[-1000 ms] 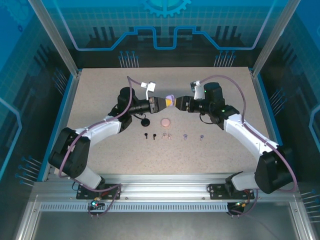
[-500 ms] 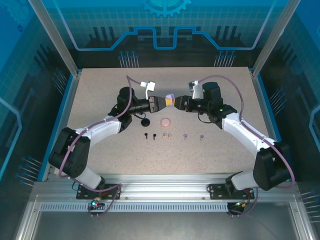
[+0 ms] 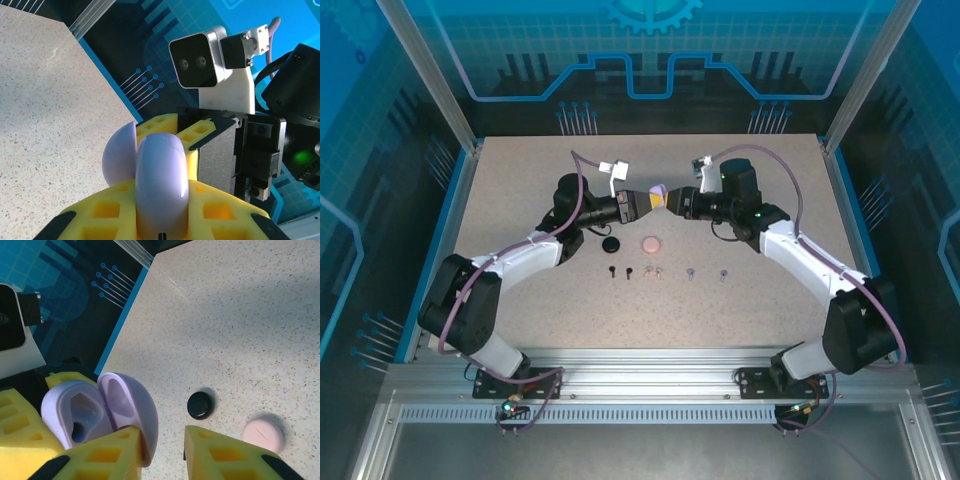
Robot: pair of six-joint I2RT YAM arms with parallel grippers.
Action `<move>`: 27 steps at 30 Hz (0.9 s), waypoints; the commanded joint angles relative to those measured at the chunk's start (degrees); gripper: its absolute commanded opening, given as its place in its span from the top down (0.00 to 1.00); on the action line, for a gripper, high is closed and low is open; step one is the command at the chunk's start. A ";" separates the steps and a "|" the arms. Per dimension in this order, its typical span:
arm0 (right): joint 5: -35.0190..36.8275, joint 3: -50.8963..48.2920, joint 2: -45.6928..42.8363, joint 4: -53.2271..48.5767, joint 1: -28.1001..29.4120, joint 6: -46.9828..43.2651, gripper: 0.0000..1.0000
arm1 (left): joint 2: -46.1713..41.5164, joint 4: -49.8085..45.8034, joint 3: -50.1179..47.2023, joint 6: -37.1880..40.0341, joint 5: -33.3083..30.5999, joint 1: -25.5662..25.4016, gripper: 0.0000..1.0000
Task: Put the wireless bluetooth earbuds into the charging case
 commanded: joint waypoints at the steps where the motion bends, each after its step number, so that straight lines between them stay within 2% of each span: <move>1: 0.64 2.23 1.24 -0.39 1.49 -0.28 0.79 | 0.14 4.23 0.65 -1.15 3.01 -1.38 1.00; 5: 1.11 2.75 0.98 -0.59 1.59 -0.18 0.91 | 0.37 4.54 0.33 -1.33 2.60 -1.59 0.99; 9: 1.88 3.69 0.64 -1.48 2.01 -0.34 1.00 | 0.69 5.24 -0.03 -1.77 1.56 -1.59 0.85; 15: 3.95 5.79 -0.02 -5.59 2.70 -2.27 1.00 | 0.60 5.33 -0.16 -1.52 -0.49 -1.50 0.55; 20: 7.07 6.61 -1.06 -8.89 2.67 -3.44 1.00 | 0.32 3.98 0.36 -0.92 -1.05 -0.97 0.42; 27: 10.68 8.42 -1.91 -12.01 2.02 -4.12 1.00 | -1.59 0.96 0.47 0.81 -1.04 0.64 0.29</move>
